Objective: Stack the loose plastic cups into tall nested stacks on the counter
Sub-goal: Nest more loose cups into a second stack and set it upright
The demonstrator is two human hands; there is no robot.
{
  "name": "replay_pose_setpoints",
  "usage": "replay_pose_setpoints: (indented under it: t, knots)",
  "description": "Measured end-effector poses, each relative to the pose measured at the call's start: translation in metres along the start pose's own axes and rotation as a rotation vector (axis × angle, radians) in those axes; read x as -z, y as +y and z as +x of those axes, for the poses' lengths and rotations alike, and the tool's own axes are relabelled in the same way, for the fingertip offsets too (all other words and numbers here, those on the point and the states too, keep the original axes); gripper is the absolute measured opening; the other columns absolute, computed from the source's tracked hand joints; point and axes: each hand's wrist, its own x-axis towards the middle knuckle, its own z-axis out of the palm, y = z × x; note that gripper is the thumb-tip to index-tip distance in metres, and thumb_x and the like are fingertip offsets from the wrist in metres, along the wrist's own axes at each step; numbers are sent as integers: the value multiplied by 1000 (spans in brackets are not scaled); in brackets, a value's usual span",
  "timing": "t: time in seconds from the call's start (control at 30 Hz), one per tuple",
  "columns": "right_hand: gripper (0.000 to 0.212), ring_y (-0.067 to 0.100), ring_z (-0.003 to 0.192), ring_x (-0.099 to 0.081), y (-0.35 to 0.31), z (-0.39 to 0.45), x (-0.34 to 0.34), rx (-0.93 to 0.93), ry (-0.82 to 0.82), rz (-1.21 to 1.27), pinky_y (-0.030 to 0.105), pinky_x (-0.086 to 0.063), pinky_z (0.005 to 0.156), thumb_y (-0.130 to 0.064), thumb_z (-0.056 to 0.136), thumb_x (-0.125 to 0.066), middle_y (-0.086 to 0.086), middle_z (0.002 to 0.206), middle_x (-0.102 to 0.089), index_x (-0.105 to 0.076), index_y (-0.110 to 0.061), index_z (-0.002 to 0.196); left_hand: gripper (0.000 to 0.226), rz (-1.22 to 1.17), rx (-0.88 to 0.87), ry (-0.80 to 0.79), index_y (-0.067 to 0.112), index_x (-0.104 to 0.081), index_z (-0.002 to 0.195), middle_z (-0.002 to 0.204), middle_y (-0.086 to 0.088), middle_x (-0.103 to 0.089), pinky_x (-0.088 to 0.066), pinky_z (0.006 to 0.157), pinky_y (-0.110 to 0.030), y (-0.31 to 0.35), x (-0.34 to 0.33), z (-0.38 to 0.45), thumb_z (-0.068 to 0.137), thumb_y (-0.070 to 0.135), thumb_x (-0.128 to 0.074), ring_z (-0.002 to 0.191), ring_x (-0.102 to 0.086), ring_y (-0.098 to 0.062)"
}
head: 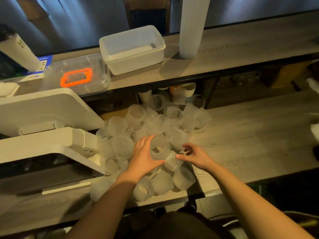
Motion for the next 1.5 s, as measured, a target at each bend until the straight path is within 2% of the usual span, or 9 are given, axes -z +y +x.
replay_pose_setpoints:
  t: [0.27,0.47,0.6,0.77,1.0,1.07,1.27,1.4,1.5]
  knots:
    - [102,21,121,-55,-3,1,-24,-65,-56,-93,27,-45,91,-57,71,-83,7,141,-52,-37,-15,151,107,131,1,-51,19,-21,154,154,-2,-33,-12,123,-36,-2,-21,10,72,49,-82,145,-24,-21]
    - [94,13,117,-51,-2,0,-32,-25,-45,-129,26,-44,91,-43,69,-89,3,140,-54,-41,-17,146,104,182,-29,-60,20,-24,153,151,-2,-35,-11,121,-35,-7,-24,16,71,41,-84,144,-26,-22]
    - [90,19,126,-51,-1,1,-38,34,17,-232,31,-44,102,-43,71,-87,4,140,-53,-44,-17,145,94,169,-46,-40,21,-32,149,148,-1,-41,-15,121,-36,-12,-25,20,73,39,-82,141,-31,-21]
    - [81,23,126,-53,0,-5,-33,79,137,-256,30,-43,100,-40,79,-79,8,140,-55,-44,-15,147,86,99,-75,5,19,-41,144,140,-1,-48,-25,118,-36,-11,-22,23,73,47,-81,136,-39,-20]
    - [69,19,123,-56,-1,-16,-14,164,227,179,23,-50,96,-13,77,-83,-1,136,-54,-52,-28,137,84,-190,-3,4,27,-41,139,138,4,-53,-43,109,-37,-1,-8,22,70,44,-86,126,-50,-15]
    - [69,18,125,-55,-4,-20,-17,185,215,316,31,-52,100,-9,76,-83,-1,138,-51,-54,-31,135,83,-247,13,-27,30,-40,138,138,7,-54,-44,106,-33,5,-4,23,70,45,-86,125,-50,-10]
    - [57,17,117,-61,-22,-29,-22,147,297,705,33,-57,94,-41,84,-72,0,133,-56,-52,-32,136,78,-302,24,-91,36,-45,134,126,13,-56,-50,96,-33,16,3,25,69,49,-85,112,-55,-3]
    - [68,21,110,-67,-27,-26,-14,95,323,846,30,-57,87,-35,75,-78,10,129,-61,-51,-26,136,78,-358,79,-118,40,-46,133,123,13,-56,-50,93,-33,17,9,24,67,57,-84,113,-55,-8]
    - [74,27,111,-65,-31,-26,-3,92,385,892,40,-55,91,-44,67,-86,15,129,-62,-55,-24,131,69,-427,75,-100,39,-51,128,127,12,-53,-48,87,-26,18,15,21,69,57,-82,115,-51,-10]
